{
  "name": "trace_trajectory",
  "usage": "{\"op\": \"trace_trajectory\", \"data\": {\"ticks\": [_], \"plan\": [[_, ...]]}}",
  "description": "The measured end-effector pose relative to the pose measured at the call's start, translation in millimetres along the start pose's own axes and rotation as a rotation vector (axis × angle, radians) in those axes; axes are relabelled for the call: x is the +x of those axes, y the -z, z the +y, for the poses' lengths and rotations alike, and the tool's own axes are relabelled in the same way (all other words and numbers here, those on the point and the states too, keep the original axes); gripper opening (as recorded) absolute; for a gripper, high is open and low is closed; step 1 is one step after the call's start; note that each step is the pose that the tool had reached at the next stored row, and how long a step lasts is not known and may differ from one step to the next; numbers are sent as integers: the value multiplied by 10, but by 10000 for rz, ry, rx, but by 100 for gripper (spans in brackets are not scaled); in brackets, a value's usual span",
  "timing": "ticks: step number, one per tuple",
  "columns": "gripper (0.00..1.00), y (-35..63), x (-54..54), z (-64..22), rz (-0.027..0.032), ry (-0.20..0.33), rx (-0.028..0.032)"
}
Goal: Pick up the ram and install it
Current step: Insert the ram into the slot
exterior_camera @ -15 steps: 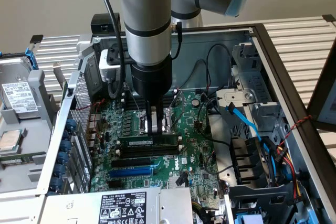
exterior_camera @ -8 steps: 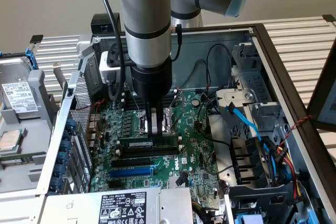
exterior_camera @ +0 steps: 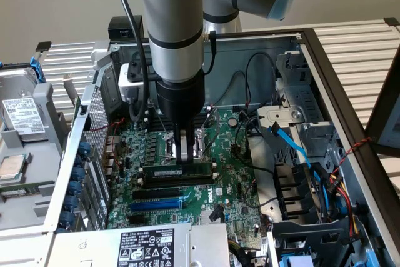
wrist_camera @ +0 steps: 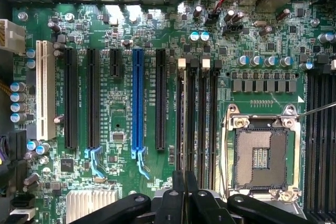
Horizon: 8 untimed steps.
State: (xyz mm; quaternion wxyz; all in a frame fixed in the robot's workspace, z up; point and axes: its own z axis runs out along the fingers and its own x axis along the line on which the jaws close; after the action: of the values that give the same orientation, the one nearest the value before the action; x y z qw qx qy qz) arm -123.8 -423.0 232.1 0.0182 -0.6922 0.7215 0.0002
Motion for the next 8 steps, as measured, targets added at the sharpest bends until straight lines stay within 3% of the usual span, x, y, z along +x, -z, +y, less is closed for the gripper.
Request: {"op": "trace_trajectory", "data": {"ticks": [8], "plan": [[13,-4,0,4,-4,95,1]]}}
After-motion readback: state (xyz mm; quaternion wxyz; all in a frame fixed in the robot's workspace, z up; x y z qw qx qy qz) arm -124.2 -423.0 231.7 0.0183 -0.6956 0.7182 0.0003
